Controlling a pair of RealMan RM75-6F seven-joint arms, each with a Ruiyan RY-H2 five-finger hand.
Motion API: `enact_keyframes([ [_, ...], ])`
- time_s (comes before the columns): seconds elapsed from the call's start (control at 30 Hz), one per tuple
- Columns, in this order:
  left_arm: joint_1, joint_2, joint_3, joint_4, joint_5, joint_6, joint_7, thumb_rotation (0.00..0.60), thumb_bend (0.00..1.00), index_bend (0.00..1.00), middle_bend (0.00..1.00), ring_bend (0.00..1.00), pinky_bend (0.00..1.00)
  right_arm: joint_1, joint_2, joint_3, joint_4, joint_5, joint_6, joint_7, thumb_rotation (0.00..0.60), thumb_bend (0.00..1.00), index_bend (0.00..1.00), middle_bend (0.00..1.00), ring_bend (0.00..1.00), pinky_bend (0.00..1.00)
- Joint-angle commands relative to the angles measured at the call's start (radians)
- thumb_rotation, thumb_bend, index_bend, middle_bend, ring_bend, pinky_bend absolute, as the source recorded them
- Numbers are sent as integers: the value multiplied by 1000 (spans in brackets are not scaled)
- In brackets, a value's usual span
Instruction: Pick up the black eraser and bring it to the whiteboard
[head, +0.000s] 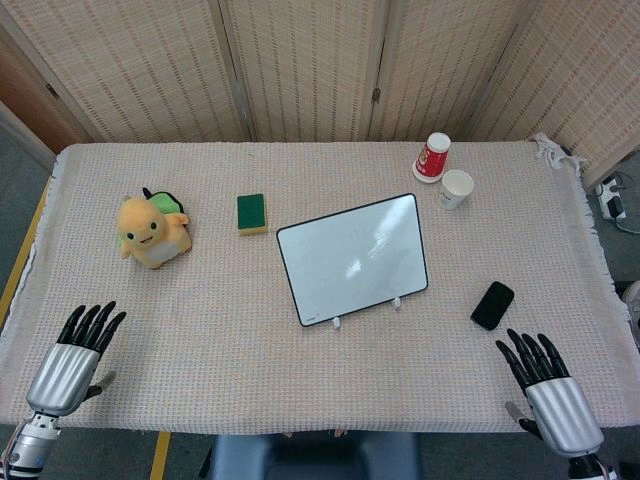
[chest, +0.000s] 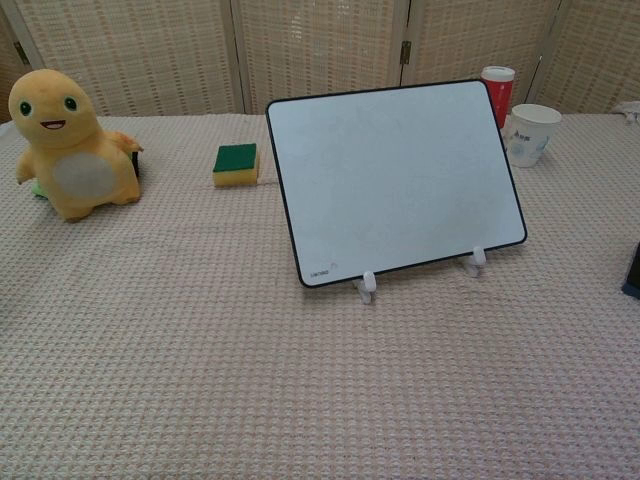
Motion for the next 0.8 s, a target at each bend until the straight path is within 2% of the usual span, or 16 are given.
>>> enact_keyframes([
  [0.03,1,-1,-1,0,-2,1,0,600,231,0,0,0,0,0,-5,4,2,3,2,-5,600,254,0,0,0,0],
  [0.23,0,12,2,-20,8,6,-28,600,231,0,0,0,0,25,-30,25,36,-2,-12,-10,600,255,0,0,0,0],
  [0.37,-9,32,3,-21,13,-1,-84,600,231,0,0,0,0,71,-44,48,71,0,-50,41,600,253,10,0,0,0],
  [0.47,-16,37,-6,-9,-4,-12,-103,600,231,0,0,0,0,121,-40,59,98,-4,-115,25,600,254,100,0,0,0],
  [0.57,-18,37,-18,-4,-33,-23,-109,600,231,0,0,0,0,166,-36,84,129,12,-177,-42,600,254,183,0,0,0],
  [0.8,-29,36,-35,3,-87,-63,-116,600,231,0,0,0,0,269,70,125,49,116,-364,-92,600,253,212,0,0,0],
])
